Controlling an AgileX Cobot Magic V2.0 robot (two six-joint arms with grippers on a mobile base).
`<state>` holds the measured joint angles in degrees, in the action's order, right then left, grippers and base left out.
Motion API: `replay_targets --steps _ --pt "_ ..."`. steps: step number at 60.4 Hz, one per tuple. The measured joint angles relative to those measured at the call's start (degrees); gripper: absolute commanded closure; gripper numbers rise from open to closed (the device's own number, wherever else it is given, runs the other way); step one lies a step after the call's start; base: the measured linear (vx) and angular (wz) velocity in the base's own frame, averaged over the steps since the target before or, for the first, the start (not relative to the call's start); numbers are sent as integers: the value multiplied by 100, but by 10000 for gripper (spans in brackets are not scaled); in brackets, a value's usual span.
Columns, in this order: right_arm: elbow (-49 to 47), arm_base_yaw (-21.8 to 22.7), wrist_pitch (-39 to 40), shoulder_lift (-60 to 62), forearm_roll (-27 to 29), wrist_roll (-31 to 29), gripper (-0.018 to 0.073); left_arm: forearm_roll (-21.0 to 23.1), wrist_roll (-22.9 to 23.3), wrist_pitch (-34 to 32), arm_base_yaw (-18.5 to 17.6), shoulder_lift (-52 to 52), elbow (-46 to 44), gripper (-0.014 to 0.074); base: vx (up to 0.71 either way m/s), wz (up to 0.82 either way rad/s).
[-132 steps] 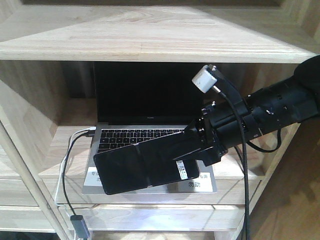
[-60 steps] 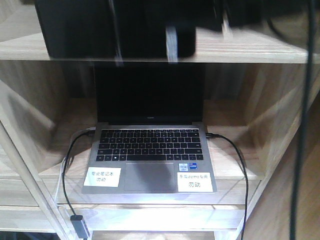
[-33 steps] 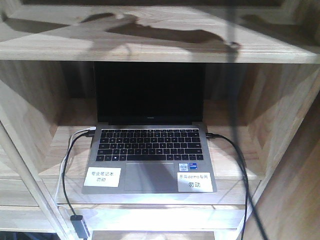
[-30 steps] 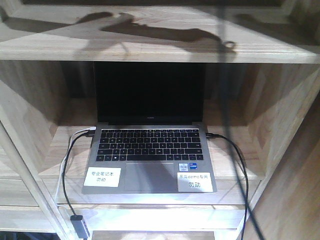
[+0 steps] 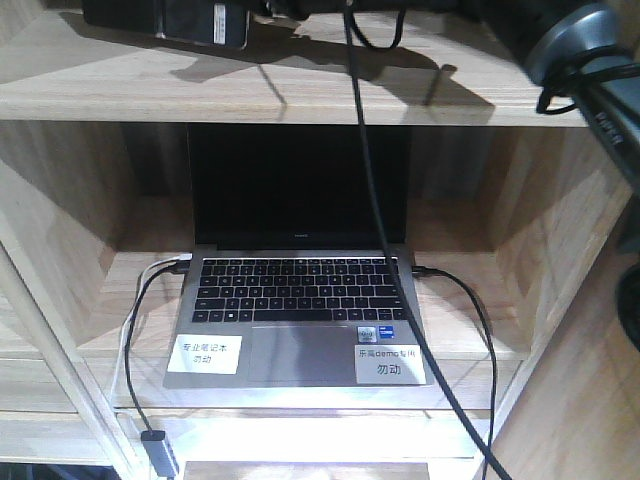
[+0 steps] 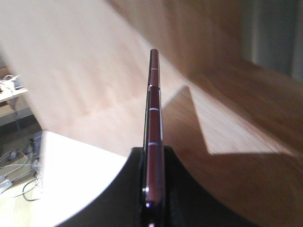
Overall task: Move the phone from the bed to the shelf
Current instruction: 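Lower the phone onto the upper shelf and open the right gripper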
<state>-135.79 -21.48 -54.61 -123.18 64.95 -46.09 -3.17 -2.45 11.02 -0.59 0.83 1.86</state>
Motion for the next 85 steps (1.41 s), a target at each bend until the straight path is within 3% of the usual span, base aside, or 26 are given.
replay_targets --steps 28,42,49,73,77,85 --pt "0 0 212 -56 -223 39 541 0 0 0 0 0 0 596 0 0" --pt "-6 0 273 -56 -395 44 468 0 0 0 0 0 0 596 0 0" --pt "-29 0 287 -56 -541 44 384 0 0 0 0 0 0 596 0 0" --pt "-32 0 625 -51 -1169 44 -127 0 0 0 0 0 0 596 0 0" --pt "-32 0 654 -40 -1295 44 -170 0 0 0 0 0 0 596 0 0" --pt "-32 0 666 -21 -1405 44 -165 0 0 0 0 0 0 596 0 0"
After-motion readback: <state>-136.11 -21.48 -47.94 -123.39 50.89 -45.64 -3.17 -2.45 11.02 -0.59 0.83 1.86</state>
